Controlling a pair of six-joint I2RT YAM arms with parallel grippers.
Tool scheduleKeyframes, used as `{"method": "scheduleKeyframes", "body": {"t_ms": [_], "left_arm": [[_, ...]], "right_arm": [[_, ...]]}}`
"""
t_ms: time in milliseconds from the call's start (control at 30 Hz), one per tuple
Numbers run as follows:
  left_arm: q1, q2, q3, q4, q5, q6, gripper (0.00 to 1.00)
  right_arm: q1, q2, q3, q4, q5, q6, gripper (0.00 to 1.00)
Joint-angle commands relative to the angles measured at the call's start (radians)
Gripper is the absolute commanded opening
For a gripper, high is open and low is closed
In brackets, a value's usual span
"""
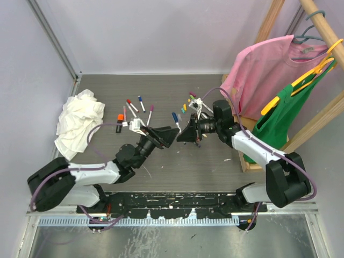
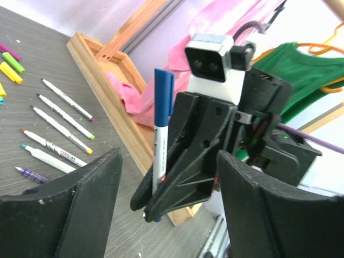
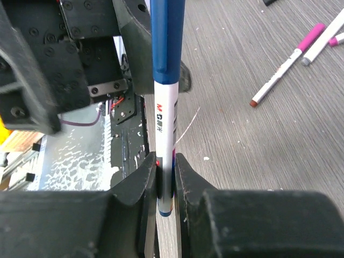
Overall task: Open the pen caps
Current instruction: Pick up the pen from the center of the board, then open the pen cap from the pen.
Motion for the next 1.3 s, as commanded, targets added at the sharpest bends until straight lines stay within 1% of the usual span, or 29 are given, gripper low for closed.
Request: {"method": "scheduleKeyframes", "body": {"t_ms": [0,33,100,133,200,267,367,533,633,700,767,867,1067,1100,1200,1267], "left_arm": [[0.049,-0.178,-0.027,-0.143,0.05,-0.002,0.75],[0.078,-0.209,-0.026,-0.184,0.124,-0.012,0.8],[0.153,-0.268,-0.001,-0.314,0.278,-0.026,0.84],[0.189,-0.293,0.018,-0.376,0.343,-0.037,0.89],[0.242,-0.322,0.054,-0.476,0.442,-0.041,0.96],[0.278,-0.335,0.081,-0.532,0.509,-0.045,1.0],[0.306,-0.32,0.109,-0.548,0.573,-0.062,0.99],[0.313,-0.244,0.15,-0.483,0.612,-0.109,0.99],[0.313,-0.194,0.174,-0.443,0.626,-0.136,0.89],[0.313,-0.163,0.195,-0.429,0.638,-0.146,0.8],[0.313,-0.133,0.213,-0.421,0.649,-0.157,0.73],[0.314,-0.1,0.235,-0.409,0.662,-0.172,0.66],[0.316,-0.084,0.255,-0.399,0.67,-0.178,0.47],[0.317,-0.055,0.256,-0.398,0.672,-0.179,0.43],[0.317,-0.044,0.256,-0.392,0.677,-0.181,0.33],[0.318,-0.035,0.255,-0.38,0.687,-0.186,0.28]], "right_arm": [[0.001,0.022,0.097,-0.144,-0.078,-0.122,0.01],[0.0,0.028,0.108,-0.168,-0.09,-0.138,0.01],[0.0,0.039,0.127,-0.212,-0.115,-0.166,0.01],[0.0,0.044,0.133,-0.233,-0.126,-0.185,0.01],[0.001,0.048,0.144,-0.264,-0.14,-0.211,0.01],[0.002,0.049,0.153,-0.289,-0.15,-0.235,0.01],[0.001,0.047,0.161,-0.317,-0.157,-0.264,0.01],[0.001,0.05,0.162,-0.329,-0.161,-0.279,0.01],[0.001,0.056,0.166,-0.339,-0.167,-0.285,0.01],[0.002,0.061,0.167,-0.347,-0.168,-0.292,0.01],[0.002,0.063,0.17,-0.354,-0.168,-0.295,0.01],[0.002,0.065,0.171,-0.359,-0.168,-0.301,0.01],[0.002,0.07,0.174,-0.368,-0.17,-0.306,0.01],[0.002,0.072,0.175,-0.37,-0.17,-0.307,0.01],[0.002,0.075,0.176,-0.373,-0.17,-0.308,0.01],[0.003,0.075,0.177,-0.374,-0.17,-0.309,0.01]]}}
